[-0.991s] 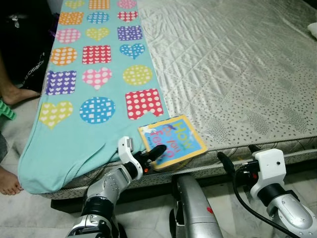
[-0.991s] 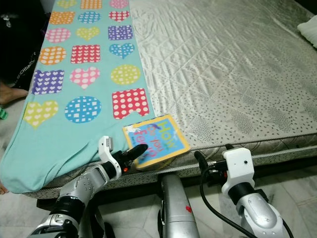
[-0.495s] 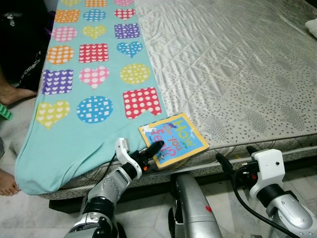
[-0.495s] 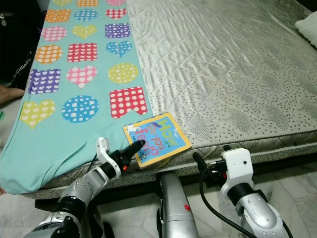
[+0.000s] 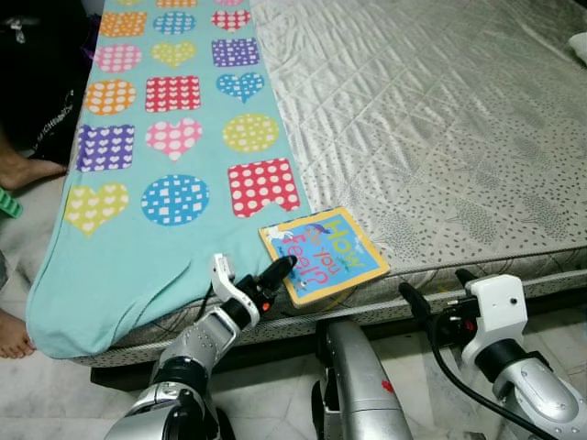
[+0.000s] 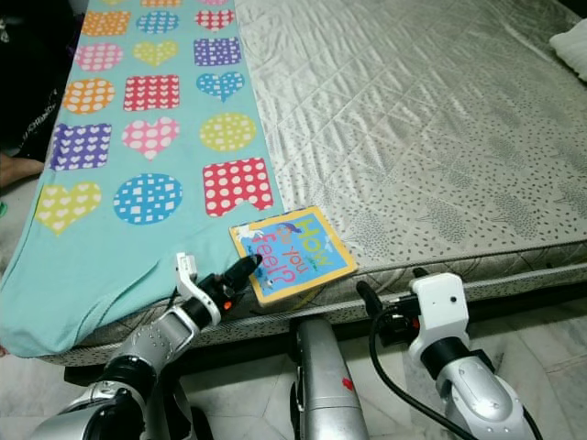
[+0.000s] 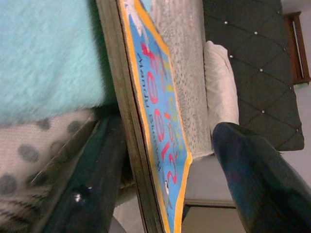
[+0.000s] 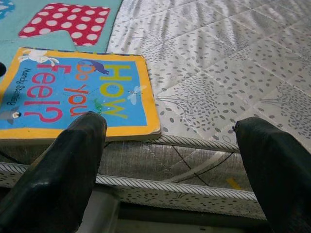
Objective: Clean up the room
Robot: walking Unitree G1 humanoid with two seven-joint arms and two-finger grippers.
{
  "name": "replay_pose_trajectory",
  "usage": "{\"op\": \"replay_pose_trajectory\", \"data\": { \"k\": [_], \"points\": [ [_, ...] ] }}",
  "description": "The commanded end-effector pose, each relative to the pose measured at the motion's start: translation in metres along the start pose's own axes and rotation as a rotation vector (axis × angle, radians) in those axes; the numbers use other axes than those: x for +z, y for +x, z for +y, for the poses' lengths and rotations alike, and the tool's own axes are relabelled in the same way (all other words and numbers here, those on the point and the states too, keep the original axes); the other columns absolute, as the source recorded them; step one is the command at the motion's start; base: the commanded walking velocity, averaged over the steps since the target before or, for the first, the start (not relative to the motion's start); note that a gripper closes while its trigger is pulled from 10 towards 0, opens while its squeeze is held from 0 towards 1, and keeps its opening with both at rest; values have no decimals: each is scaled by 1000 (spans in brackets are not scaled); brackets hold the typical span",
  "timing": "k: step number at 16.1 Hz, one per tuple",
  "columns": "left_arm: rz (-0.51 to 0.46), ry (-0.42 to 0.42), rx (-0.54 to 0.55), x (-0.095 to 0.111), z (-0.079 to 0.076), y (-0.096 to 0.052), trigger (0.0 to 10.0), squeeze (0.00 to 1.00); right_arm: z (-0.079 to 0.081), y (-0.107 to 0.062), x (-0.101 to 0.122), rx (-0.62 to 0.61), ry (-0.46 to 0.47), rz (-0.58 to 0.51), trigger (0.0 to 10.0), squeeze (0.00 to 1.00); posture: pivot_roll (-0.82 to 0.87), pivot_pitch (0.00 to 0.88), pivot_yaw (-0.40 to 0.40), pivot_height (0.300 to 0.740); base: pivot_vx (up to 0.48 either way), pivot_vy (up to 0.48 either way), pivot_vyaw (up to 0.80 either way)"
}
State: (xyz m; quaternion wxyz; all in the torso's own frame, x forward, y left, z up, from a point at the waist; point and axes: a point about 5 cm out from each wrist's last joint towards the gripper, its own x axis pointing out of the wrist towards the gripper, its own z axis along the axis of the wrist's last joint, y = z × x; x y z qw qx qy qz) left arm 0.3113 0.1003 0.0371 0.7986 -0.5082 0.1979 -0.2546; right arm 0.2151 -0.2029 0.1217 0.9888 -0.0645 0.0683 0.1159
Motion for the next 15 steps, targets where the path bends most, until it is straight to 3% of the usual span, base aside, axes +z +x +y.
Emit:
{"op": "replay_pose_trajectory", "data": {
  "k": [1,15],
  "points": [
    [14,-17,-10,-3,1,0,0,0,0,-2,2,-7,0,-3,10000,0,-362,196,-34,530,0,0,0],
    [6,-41,-17,-1,2,0,0,0,1,-1,0,-7,-4,-1,10000,0,-360,179,-28,530,0,0,0]
  ]
}}
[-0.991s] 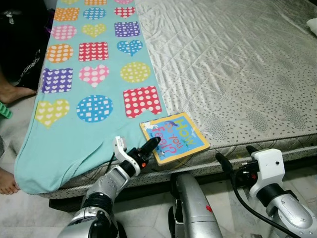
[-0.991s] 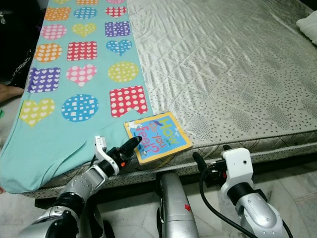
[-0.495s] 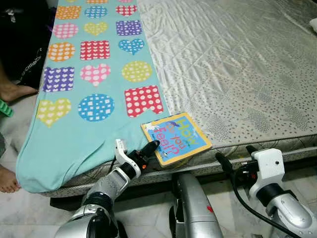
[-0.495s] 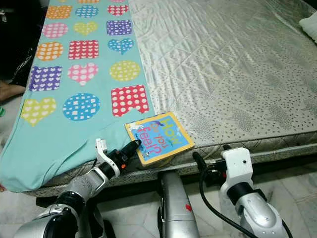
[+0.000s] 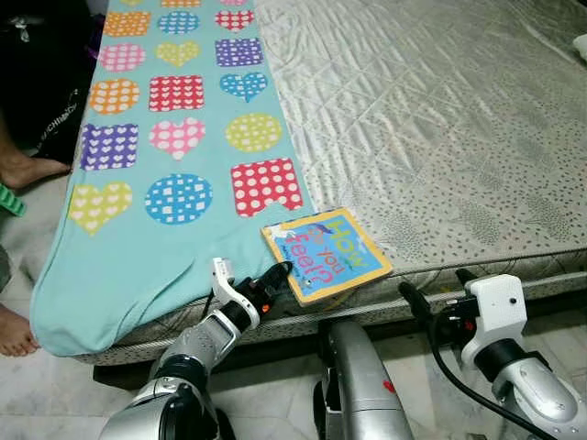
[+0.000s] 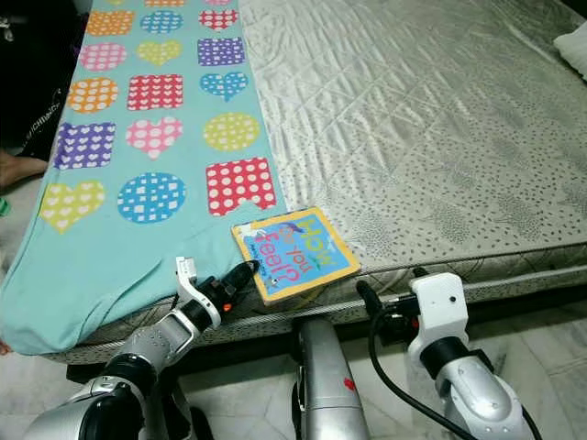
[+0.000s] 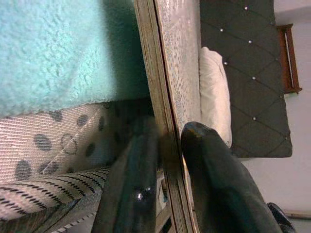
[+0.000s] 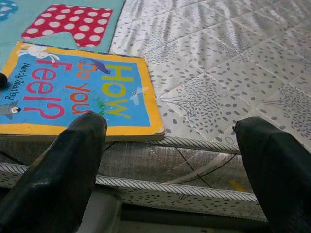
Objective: Clean up the room
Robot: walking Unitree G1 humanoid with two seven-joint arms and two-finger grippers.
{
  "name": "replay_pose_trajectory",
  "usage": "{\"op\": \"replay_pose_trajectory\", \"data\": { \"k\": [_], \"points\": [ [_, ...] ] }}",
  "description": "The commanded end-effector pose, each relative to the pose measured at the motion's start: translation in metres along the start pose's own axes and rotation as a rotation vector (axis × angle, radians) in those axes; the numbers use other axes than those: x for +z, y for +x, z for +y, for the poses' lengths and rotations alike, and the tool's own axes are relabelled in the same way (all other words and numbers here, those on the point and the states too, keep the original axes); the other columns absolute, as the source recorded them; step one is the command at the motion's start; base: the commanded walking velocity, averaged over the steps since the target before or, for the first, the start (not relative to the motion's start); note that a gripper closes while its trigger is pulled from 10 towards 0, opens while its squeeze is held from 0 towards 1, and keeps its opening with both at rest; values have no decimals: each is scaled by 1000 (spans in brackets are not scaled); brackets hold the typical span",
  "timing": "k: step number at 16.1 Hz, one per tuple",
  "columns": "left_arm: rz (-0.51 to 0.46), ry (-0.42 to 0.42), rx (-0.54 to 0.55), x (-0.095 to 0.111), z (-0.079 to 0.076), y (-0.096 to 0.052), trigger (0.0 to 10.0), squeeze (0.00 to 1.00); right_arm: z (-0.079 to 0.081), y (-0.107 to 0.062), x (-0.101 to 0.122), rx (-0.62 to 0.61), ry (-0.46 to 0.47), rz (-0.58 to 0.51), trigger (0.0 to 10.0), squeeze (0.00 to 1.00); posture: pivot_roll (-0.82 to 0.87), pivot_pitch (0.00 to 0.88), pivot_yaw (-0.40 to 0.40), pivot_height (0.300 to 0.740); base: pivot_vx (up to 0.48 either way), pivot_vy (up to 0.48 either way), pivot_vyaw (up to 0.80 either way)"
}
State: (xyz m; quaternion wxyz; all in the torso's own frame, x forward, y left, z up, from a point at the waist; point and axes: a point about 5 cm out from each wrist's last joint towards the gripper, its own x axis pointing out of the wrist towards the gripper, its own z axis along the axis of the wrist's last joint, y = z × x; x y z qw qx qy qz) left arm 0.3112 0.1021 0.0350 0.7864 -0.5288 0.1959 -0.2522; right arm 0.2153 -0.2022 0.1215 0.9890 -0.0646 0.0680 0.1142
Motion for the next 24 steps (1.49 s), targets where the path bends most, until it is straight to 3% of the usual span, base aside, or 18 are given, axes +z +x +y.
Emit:
{"op": "replay_pose_trajectory", "data": {
  "k": [1,6,9,11,12,14,15,17,20,24],
  "points": [
    [18,8,-2,-1,0,1,0,0,1,-1,0,-4,-4,0,10000,0,-359,175,-28,530,0,0,0],
    [5,31,6,2,1,-1,0,0,1,0,-1,0,-4,5,10000,0,-359,171,-29,530,0,0,0],
    [-40,122,16,15,0,-4,0,0,1,5,-9,-16,-29,75,10000,0,-345,155,-20,530,0,0,0],
    [-106,297,39,35,-8,-15,0,0,0,20,-7,-79,12,104,10000,0,-305,120,1,530,0,0,0],
    [-114,322,42,37,-9,-17,0,0,0,23,-6,-83,14,104,10000,0,-305,120,1,530,0,0,0],
    [-170,452,57,46,-22,-37,0,0,6,42,0,-118,33,98,10000,0,-255,87,19,530,0,0,0],
    [-200,523,82,46,-32,-55,0,0,11,51,5,-121,65,72,10000,0,-222,68,25,530,0,0,0],
    [-197,709,94,41,-48,-73,0,0,13,59,7,-131,110,59,10000,0,-198,55,25,530,0,0,0],
    [-235,782,145,35,-63,-90,0,0,10,70,11,-139,144,20,10000,0,-164,20,34,547,0,0,0],
    [-244,790,192,29,-69,-100,0,0,5,80,13,-162,162,1,10000,0,-154,0,44,586,0,0,0]
  ]
}}
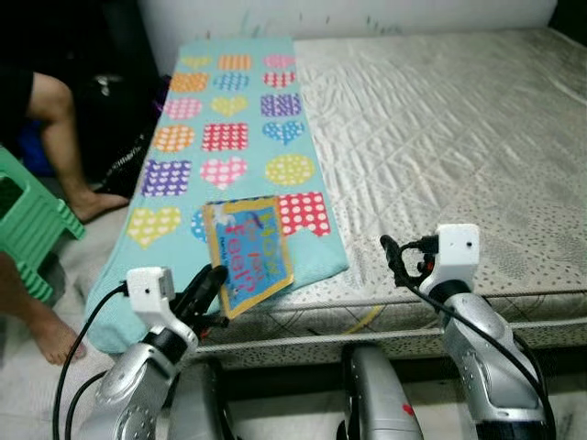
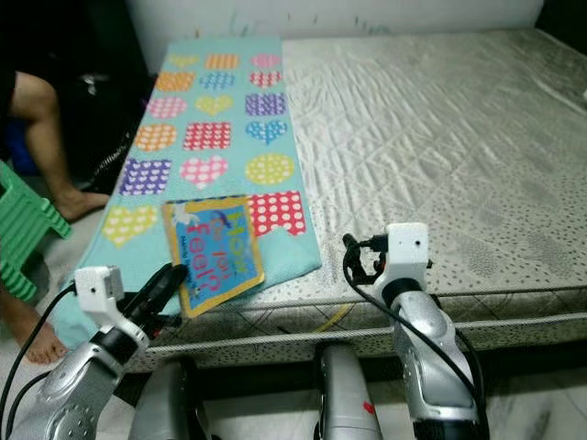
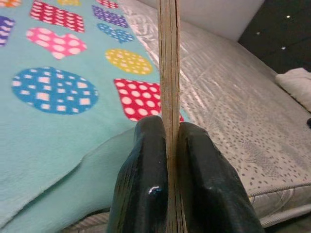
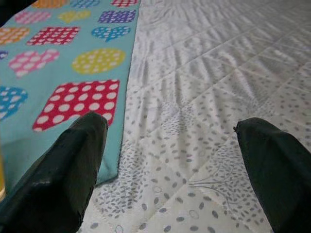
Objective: Clean up the room
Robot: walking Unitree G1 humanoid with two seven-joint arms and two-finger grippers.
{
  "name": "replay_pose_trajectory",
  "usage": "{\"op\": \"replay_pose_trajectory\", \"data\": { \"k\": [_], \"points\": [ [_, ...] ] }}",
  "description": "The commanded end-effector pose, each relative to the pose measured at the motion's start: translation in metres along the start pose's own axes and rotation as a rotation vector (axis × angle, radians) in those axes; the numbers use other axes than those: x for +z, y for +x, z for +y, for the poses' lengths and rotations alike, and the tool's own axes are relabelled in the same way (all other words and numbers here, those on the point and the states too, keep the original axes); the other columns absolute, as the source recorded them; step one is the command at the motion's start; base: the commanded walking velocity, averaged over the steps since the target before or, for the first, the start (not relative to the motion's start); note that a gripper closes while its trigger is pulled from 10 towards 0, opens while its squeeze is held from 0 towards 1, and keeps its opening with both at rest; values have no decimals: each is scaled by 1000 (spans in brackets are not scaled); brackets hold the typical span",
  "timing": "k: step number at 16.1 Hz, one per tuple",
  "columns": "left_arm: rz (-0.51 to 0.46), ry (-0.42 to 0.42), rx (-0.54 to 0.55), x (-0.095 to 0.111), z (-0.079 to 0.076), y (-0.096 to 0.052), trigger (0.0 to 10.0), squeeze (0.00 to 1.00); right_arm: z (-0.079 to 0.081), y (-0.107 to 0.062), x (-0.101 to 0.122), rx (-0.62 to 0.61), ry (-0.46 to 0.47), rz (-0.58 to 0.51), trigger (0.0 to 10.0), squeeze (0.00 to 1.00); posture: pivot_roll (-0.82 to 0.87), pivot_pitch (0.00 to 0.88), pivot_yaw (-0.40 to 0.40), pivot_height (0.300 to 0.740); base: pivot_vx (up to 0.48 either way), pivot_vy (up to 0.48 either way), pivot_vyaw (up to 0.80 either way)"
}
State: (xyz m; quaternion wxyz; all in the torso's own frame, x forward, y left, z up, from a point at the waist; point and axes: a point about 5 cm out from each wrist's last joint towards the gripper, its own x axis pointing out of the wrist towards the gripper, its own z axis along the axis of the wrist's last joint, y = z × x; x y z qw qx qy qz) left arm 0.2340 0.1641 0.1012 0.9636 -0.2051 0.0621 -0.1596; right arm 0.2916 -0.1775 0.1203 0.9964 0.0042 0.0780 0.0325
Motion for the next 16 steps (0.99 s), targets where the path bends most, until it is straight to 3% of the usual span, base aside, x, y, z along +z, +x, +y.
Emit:
{"op": "replay_pose_trajectory", "data": {
  "k": [1,7,16],
  "points": [
    [-37,37,-20,12,-6,1,0,0,0,2,2,-6,12,-16,10000,0,-154,0,45,595,0,0,0],
    [-40,33,-18,13,-9,5,0,0,1,7,1,-5,28,-27,10000,0,-150,0,46,655,0,0,-217],
    [-51,49,-5,12,-13,14,0,0,-7,12,4,-51,-8,-56,10000,0,-154,0,41,655,0,0,-492]
  ]
}}
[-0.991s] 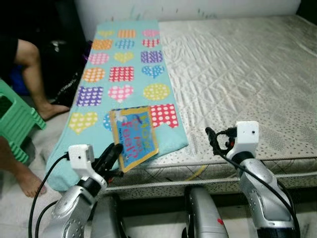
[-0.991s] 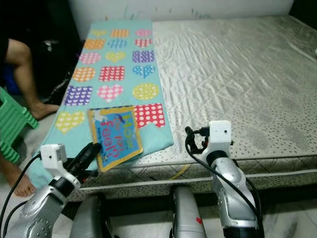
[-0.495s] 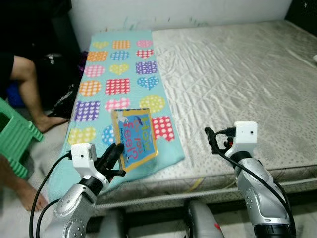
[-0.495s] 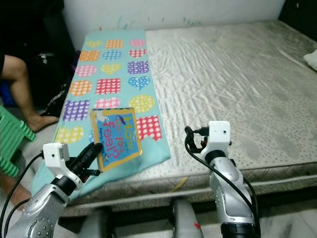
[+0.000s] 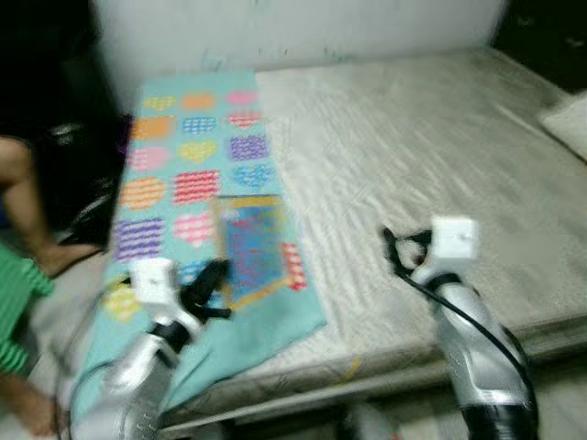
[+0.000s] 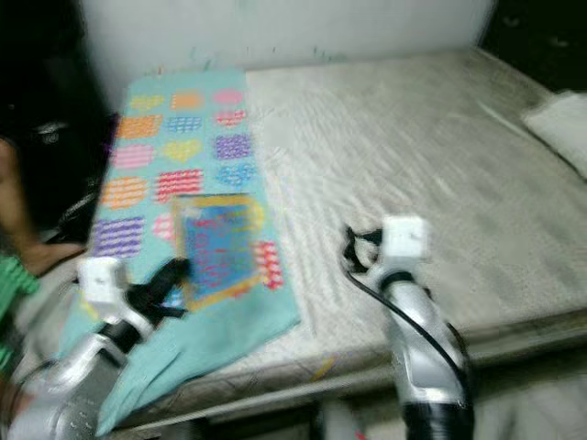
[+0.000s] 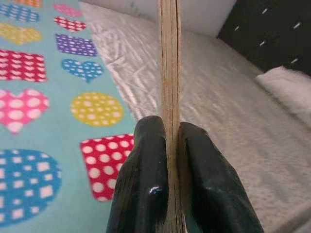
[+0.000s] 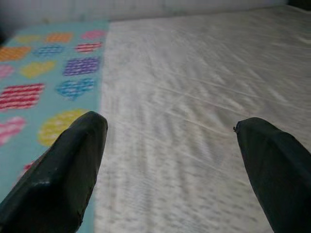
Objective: Clean up the room
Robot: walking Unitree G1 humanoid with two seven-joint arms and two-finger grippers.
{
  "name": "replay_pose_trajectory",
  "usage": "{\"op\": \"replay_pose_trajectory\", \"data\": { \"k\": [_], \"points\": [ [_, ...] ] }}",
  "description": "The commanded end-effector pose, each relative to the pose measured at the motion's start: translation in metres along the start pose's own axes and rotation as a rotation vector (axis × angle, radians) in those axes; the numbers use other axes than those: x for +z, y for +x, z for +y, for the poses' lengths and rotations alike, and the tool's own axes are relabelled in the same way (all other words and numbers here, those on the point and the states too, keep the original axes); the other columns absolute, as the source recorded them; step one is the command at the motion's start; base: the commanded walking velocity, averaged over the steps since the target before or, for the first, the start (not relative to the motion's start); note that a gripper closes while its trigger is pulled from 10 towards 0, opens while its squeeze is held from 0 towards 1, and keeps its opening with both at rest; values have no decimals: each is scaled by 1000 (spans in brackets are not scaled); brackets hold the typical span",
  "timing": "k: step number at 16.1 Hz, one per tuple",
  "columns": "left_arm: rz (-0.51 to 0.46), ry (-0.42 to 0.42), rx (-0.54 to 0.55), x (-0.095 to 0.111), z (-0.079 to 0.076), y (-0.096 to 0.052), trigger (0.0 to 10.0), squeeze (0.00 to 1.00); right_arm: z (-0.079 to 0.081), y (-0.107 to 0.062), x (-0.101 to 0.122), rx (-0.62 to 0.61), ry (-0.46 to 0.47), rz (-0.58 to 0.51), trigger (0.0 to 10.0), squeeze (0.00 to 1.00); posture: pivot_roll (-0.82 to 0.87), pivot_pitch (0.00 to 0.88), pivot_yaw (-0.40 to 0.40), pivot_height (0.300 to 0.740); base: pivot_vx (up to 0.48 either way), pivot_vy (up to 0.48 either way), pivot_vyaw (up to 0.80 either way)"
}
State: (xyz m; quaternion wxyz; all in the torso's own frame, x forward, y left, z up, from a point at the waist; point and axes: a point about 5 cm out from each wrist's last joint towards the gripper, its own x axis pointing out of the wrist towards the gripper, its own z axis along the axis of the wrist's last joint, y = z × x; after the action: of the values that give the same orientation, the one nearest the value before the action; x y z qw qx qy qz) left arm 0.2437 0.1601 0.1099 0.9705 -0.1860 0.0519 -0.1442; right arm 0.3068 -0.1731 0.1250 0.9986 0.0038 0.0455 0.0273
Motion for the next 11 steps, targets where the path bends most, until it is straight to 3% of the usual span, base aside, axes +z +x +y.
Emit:
{"op": "replay_pose_trajectory", "data": {
  "k": [1,2,3,4,5,11],
  "points": [
    [-25,8,-25,3,-8,4,0,0,-12,-2,-2,-47,-10,4,10000,0,-154,0,41,655,0,0,-506],
    [-26,11,-15,2,-8,5,0,0,-13,-2,-2,-49,-12,1,10000,0,-155,0,42,655,0,0,-513],
    [-20,26,3,1,-8,6,4235,0,-13,-2,-2,-51,-13,1,10000,0,-156,0,43,655,0,0,-513],
    [-19,30,4,1,-8,6,4235,0,-13,-2,-2,-51,-12,1,10000,0,-156,0,44,655,0,0,-513],
    [-23,33,22,1,-7,7,10000,0,-13,-2,-2,-55,-19,-7,10000,0,-157,0,44,655,0,0,-513],
    [-12,34,50,0,-7,13,10000,0,-9,-3,4,-4,-20,-50,10000,0,-162,0,46,655,0,0,-82]
  ]
}}
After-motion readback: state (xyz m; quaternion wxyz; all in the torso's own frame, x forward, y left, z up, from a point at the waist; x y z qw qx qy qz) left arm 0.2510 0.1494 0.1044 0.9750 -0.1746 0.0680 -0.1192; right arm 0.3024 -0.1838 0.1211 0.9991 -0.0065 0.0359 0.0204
